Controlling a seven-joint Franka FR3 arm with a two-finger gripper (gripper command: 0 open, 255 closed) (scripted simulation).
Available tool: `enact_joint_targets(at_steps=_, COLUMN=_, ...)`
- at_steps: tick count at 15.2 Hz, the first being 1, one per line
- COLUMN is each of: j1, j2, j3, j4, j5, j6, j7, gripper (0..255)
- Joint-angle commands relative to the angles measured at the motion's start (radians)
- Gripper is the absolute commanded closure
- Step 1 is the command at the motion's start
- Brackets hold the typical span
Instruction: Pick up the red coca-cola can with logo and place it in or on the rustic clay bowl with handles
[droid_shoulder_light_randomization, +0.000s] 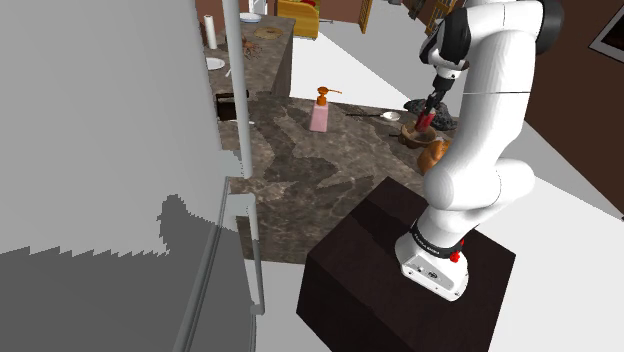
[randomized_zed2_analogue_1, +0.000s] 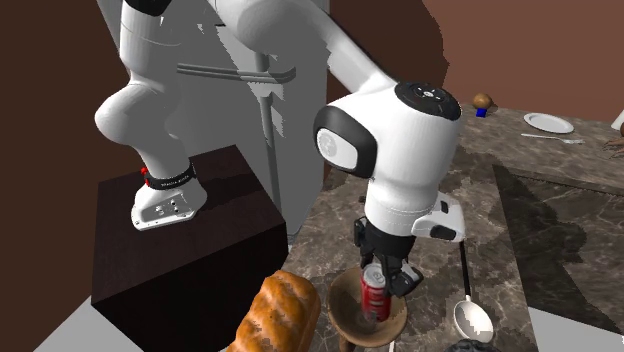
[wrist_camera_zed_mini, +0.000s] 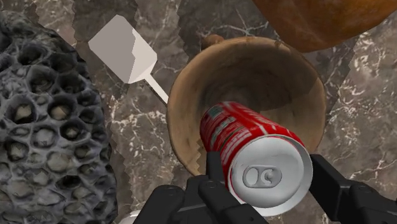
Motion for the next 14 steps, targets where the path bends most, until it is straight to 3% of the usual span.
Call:
enact_joint_targets(at_steps=1, j1=-0.003, j2=0.011, j3=0.005, j4=-0.009, j5=0.009, j6=0.020, j7=-0.006, gripper=255)
enact_joint_targets(at_steps=10, j1=-0.006, j2=0.021, j3=0.010, j4=-0.014, j5=0.015, j6=0.032, j7=-0.010, gripper=255)
enact_joint_targets(at_steps=11, j1=-0.006, j2=0.021, j3=0.010, j4=-0.014, j5=0.015, j6=0.032, j7=-0.010, gripper=0)
enact_joint_targets(at_steps=14, j1=-0.006, j2=0.021, j3=0.010, j4=-0.014, j5=0.015, j6=0.032, j7=-0.010, gripper=0)
